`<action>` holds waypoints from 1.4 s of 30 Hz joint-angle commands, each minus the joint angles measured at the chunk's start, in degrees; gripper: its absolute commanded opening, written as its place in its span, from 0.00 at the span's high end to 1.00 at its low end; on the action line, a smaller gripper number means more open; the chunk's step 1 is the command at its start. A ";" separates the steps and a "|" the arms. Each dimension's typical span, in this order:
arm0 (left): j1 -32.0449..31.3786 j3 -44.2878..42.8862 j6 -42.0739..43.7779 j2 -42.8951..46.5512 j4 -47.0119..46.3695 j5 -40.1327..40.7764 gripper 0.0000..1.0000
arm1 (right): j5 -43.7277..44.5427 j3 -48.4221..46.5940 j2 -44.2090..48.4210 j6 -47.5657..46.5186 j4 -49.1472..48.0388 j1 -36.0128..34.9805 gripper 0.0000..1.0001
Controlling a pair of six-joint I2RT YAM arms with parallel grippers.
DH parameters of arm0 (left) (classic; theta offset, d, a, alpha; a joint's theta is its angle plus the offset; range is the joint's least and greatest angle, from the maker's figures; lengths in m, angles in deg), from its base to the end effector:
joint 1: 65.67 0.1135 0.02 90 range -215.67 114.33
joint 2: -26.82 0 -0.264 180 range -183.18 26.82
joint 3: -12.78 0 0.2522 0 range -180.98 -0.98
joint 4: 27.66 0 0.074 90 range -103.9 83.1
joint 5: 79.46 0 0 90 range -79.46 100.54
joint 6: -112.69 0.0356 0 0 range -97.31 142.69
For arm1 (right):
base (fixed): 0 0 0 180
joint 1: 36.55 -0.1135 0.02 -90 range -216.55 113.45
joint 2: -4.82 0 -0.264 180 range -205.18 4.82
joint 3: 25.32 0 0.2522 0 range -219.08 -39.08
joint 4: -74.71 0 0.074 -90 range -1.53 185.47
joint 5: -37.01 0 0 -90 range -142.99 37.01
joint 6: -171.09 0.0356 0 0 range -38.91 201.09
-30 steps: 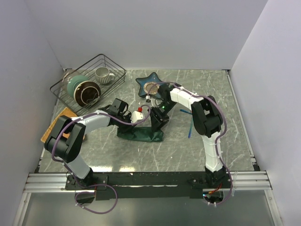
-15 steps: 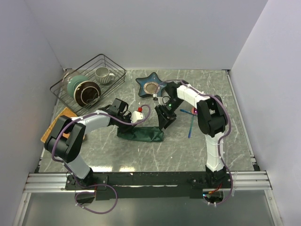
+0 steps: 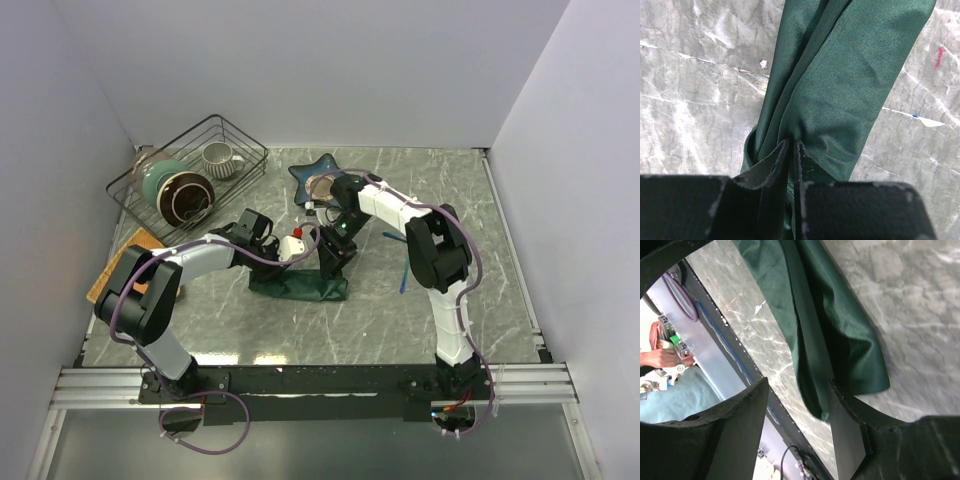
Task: Fold the napkin into a case and place the utensils inside
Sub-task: Smooth out the smaller rectangle-folded napkin at the center of the board.
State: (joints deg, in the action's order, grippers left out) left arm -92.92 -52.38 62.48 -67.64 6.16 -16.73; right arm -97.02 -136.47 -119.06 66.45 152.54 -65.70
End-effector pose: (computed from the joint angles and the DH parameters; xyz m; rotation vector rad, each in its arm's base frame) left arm 0.2666 -0.1556 0.1590 1.5459 2.0636 -0.5535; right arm 0.3479 0.2224 0.1775 1.0465 -2.6188 -1.1294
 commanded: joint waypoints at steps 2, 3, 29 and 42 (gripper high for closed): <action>-0.09 1.12 1.34 -1.79 2.53 0.64 0.85 | -0.09 0.26 -1.72 -0.04 -1.85 -0.30 0.41; 0.00 1.12 1.43 -1.79 2.62 0.72 0.85 | -0.26 0.18 -1.98 -0.04 -1.67 -0.30 0.42; 0.00 2.00 2.13 -1.43 1.74 -0.07 0.86 | 2.72 -8.08 -4.44 -1.01 0.26 -0.91 1.00; 4.38 -1.42 -9.10 5.59 -2.38 -2.70 0.65 | 9.22 -5.89 -9.54 0.48 -2.99 -0.91 1.00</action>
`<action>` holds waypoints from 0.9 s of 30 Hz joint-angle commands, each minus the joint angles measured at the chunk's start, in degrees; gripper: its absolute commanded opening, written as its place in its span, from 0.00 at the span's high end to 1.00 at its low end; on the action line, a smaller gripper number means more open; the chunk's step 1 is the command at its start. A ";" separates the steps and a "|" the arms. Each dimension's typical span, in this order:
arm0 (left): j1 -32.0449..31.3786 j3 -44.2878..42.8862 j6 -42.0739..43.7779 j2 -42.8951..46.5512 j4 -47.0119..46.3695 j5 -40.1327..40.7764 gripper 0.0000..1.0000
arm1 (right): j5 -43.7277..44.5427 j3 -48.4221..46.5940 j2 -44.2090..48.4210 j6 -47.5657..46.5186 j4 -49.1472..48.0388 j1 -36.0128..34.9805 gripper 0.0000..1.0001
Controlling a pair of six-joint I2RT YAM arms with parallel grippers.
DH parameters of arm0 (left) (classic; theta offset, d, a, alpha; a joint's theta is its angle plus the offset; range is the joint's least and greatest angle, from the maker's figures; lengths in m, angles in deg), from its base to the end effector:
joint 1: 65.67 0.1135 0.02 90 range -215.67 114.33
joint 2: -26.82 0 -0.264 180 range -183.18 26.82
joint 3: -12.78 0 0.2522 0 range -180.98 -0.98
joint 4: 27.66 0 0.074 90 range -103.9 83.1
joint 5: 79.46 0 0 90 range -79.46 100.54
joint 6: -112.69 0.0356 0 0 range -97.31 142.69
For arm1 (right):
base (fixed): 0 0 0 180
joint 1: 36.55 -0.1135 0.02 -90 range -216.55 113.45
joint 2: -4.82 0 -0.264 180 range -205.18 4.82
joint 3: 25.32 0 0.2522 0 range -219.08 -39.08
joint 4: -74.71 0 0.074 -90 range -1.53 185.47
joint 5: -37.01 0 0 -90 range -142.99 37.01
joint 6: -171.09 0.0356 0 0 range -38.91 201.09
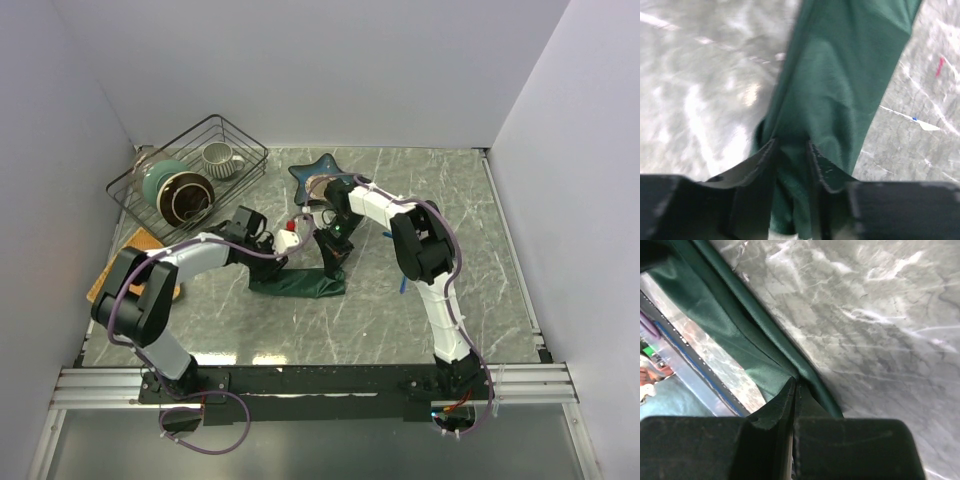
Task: Fold the napkin into a case and place the utensils inside
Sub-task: Smooth out the smaller rectangle-folded napkin at the center of the board.
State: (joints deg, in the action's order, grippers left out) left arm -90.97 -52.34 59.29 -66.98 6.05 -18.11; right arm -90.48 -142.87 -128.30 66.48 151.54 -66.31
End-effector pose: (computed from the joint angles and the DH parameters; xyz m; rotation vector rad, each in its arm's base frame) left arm 0.2707 -0.1469 0.1626 1.4526 2.1103 -0.5879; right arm 0.3704 0.2368 0.1363 1.0620 -2.6581 -0.9550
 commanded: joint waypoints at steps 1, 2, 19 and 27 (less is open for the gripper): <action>2.88 -1.47 -8.10 6.07 -3.06 -1.50 0.61 | 2.95 0.78 -0.39 0.63 -2.68 -0.39 1.00; 3.15 -1.47 -9.08 8.09 -4.20 -1.59 0.59 | 3.22 1.13 -0.21 0.90 -2.95 -0.39 1.00; -7.48 -2.44 -12.35 3.28 -5.09 12.02 0.69 | 2.16 4.29 0.58 2.22 -4.62 -0.21 1.00; -7.66 0.72 -10.32 -1.56 -3.69 21.87 0.77 | 2.78 4.56 0.41 1.52 -4.62 -0.39 1.00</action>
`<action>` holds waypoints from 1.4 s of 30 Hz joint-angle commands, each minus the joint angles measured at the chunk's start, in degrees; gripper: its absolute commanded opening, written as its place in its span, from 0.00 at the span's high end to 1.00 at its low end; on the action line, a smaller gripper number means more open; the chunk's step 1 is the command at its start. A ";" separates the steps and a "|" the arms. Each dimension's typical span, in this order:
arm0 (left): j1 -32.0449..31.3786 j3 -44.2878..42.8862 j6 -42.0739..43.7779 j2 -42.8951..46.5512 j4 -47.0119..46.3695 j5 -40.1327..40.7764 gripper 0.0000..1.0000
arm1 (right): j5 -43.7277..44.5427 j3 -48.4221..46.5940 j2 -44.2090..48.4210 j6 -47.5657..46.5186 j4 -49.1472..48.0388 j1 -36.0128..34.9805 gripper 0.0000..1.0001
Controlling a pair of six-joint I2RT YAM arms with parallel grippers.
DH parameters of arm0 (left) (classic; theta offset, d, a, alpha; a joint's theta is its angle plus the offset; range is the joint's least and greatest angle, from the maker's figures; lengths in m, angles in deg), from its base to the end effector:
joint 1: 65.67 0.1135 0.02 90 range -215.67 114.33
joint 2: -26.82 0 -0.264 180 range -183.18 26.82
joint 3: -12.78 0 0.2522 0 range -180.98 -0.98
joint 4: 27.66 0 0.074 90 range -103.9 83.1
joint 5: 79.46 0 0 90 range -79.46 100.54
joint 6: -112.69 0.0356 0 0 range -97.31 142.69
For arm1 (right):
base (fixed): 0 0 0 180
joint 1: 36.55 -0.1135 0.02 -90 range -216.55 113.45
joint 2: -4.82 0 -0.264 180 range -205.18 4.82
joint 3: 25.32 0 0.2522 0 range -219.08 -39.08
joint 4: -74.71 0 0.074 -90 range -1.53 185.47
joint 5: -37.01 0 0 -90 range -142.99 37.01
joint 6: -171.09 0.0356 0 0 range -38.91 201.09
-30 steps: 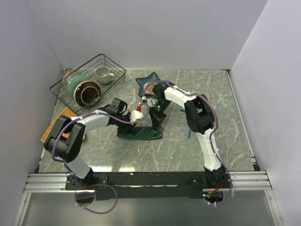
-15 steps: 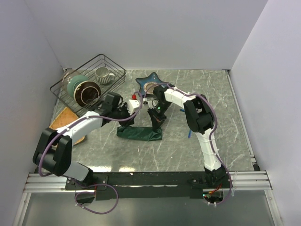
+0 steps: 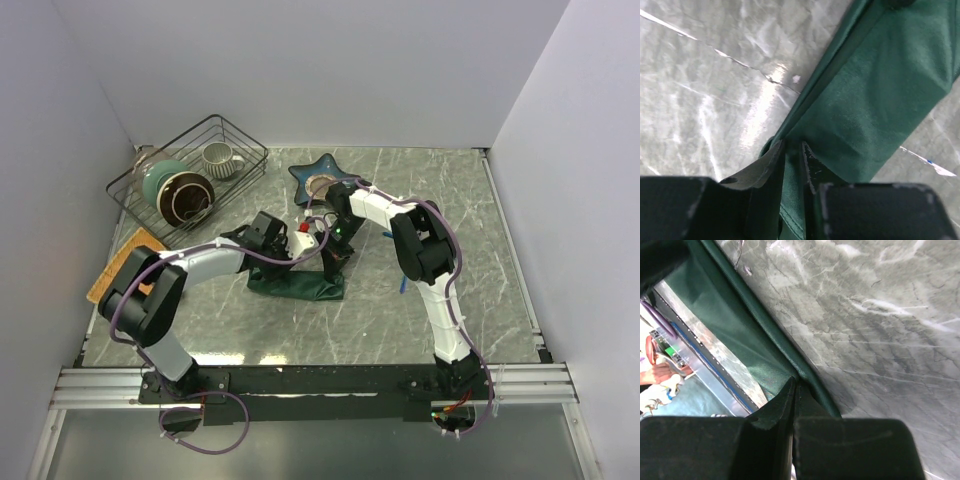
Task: Fold the napkin into a case and place the utensils inside
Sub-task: Smooth out the smaller rectangle-folded napkin at the center of the board.
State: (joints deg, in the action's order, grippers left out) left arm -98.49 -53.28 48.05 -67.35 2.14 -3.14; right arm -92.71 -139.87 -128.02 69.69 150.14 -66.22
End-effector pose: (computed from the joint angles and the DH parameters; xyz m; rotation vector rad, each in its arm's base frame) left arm 0.2638 -0.1802 0.1660 1.3302 2.2080 -0.3566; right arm 0.3644 0.2338 0.1268 0.9531 -2.6382 -0.9858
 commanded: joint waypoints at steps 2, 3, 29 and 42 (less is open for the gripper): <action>-0.23 2.54 1.35 -1.02 0.40 8.65 0.79 | 4.92 1.48 0.03 -1.44 -3.40 -0.39 1.00; -0.23 2.55 1.27 -0.93 1.19 8.92 0.79 | 4.92 1.22 0.03 -1.52 -3.40 -0.39 1.00; 4.87 -3.96 -3.31 4.26 10.07 10.16 0.62 | 6.15 3.32 0.39 -0.64 -5.60 -0.92 1.00; 4.78 -3.69 -3.30 3.82 9.90 7.08 0.61 | 6.33 3.41 0.74 -0.47 -5.86 -1.00 1.00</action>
State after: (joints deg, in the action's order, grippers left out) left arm -93.51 -56.01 45.45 -64.01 12.19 5.56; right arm -92.82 -138.10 -126.97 70.74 148.35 -66.24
